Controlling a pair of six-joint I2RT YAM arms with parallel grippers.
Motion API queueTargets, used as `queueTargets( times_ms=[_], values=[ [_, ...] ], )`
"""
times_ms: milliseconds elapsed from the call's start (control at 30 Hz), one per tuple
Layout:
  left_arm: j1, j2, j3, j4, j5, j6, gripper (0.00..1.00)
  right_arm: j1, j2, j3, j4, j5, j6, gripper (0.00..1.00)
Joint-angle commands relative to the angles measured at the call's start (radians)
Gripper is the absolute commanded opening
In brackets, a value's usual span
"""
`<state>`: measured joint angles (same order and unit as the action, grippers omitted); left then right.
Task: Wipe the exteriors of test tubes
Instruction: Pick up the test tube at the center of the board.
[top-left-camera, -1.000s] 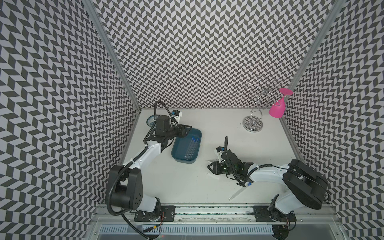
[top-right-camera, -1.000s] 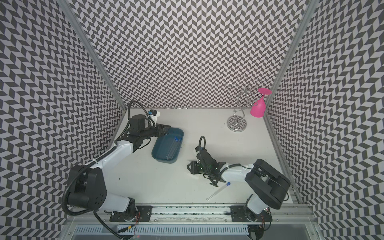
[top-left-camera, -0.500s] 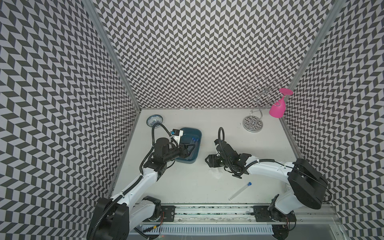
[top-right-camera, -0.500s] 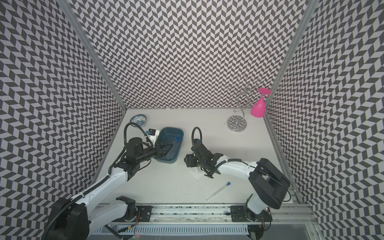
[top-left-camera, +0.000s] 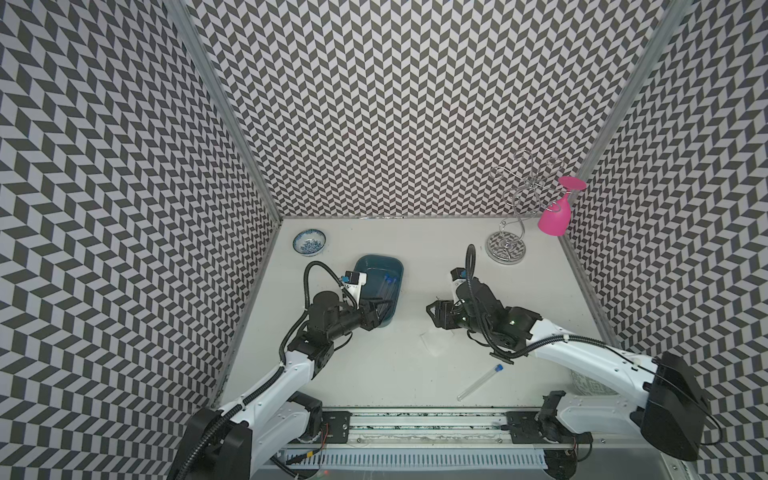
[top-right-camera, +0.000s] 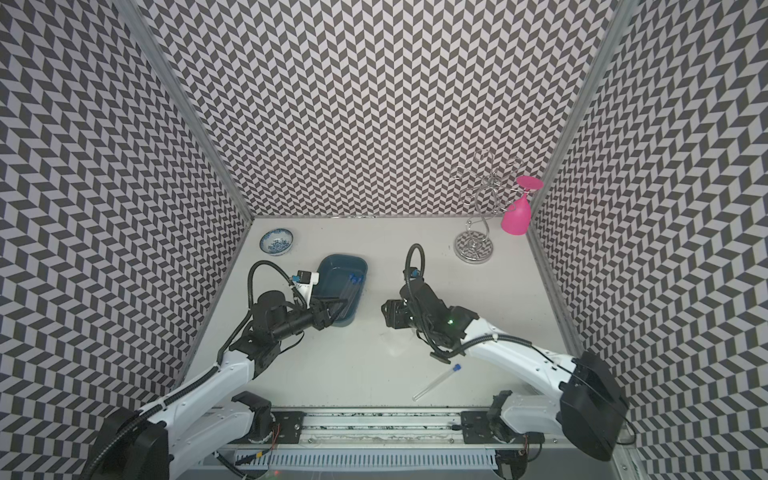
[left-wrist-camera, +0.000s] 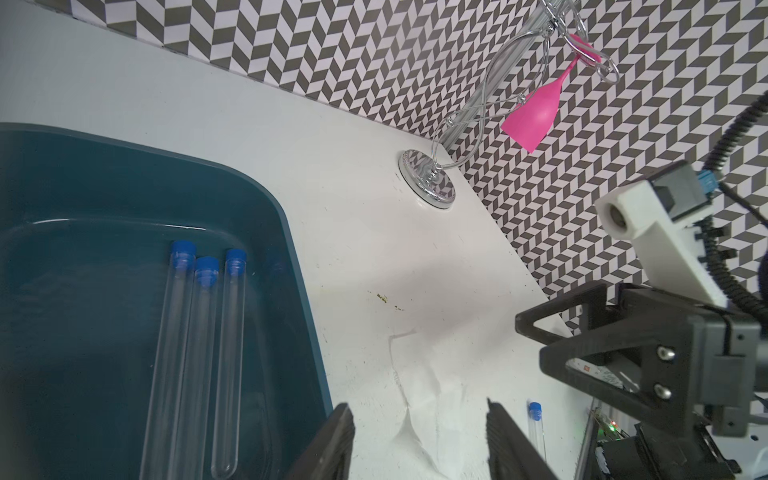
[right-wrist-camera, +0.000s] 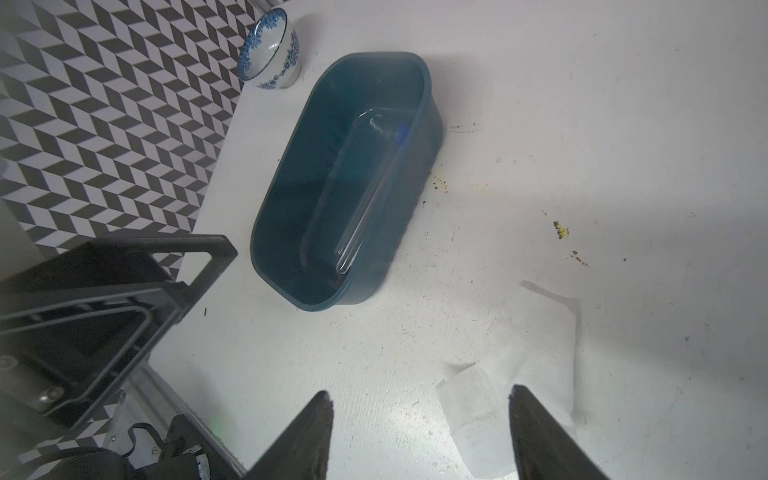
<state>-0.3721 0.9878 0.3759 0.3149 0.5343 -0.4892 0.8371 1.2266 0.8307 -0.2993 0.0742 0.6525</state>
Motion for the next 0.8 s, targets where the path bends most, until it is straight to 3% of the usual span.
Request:
queueTargets(
  times_ms=[0,333,533,767],
  values=[
    [-0.028,-0.019,-0.007,0.039,-0.013,-0.015,0.54,-0.006,-0.052,-0.053,-0.069,0.077,0.067,0.66],
    [-0.141,-0.023,-0.071,0.081,-0.054,-0.047,0.54,-0.006,-0.259,-0.367,-0.199,0.09,0.382,0.49],
    [-0.199,0.0,-0.078,0.107,-0.074,-0.048,0.54,-0.006,-0.398,-0.445,-0.303,0.111,0.519,0.48],
    [-0.242,0.026,-0.089,0.155,-0.089,-0.07,0.54,-0.006,-0.416,-0.464,-0.398,0.07,0.584,0.49]
  ],
)
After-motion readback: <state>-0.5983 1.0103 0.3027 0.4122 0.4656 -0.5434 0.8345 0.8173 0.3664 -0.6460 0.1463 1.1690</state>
